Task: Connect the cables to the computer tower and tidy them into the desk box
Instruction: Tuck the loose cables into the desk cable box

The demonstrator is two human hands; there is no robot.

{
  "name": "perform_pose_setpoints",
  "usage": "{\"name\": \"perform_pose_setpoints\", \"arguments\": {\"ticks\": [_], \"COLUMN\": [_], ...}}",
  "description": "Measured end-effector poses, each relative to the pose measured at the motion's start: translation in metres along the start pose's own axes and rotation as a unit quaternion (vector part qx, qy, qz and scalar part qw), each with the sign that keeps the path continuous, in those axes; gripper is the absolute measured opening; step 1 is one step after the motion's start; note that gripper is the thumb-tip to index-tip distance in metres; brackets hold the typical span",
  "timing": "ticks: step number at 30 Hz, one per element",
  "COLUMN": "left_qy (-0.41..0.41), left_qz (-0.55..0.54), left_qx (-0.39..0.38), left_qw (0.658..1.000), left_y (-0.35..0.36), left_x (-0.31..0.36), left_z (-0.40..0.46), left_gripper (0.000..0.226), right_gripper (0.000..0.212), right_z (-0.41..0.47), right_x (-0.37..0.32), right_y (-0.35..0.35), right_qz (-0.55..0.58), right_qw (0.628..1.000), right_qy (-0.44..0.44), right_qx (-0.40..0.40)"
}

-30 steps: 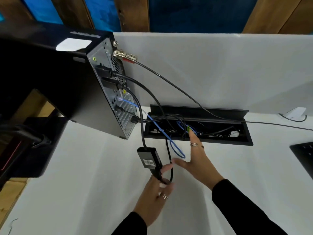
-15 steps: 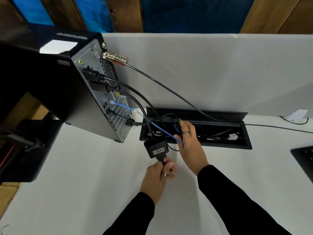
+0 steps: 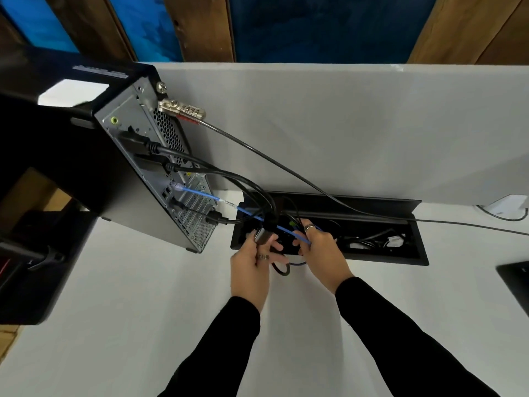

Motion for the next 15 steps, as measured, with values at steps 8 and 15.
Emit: {"name": "perform_pose_setpoints", "arguments": {"ticks": [8,15], "left_qy": [0.031,0.035], "left_qz": [-0.004,0.053], "left_qx": [0.024,0.054], "left_qw": [0.999,0.997], "left_y": [-0.002,0.000], "left_x": [0.006,0.012], "left_z": [0.027,0.037], "left_gripper": [0.031,0.033], "right_gripper": [0.035,0.031], "right_z": [-0.002,0.004], "right_x": [0.019,0.013], "right_y": [0.005,0.008], "right_qz": [0.221,0.238], "right_qw": [0.966,0.965], "right_qy": [0.068,0.042], "right_qx": [-0.117,-0.100]}}
Point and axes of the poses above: each hand's wrist, its own z-axis towards the middle knuckle, its own y-axis out of the palm, x = y × z, the point moved 2 cm from there along z, towards the middle knuckle, and after that the axes turned 3 degrees about -y, right-handed, at the moved point
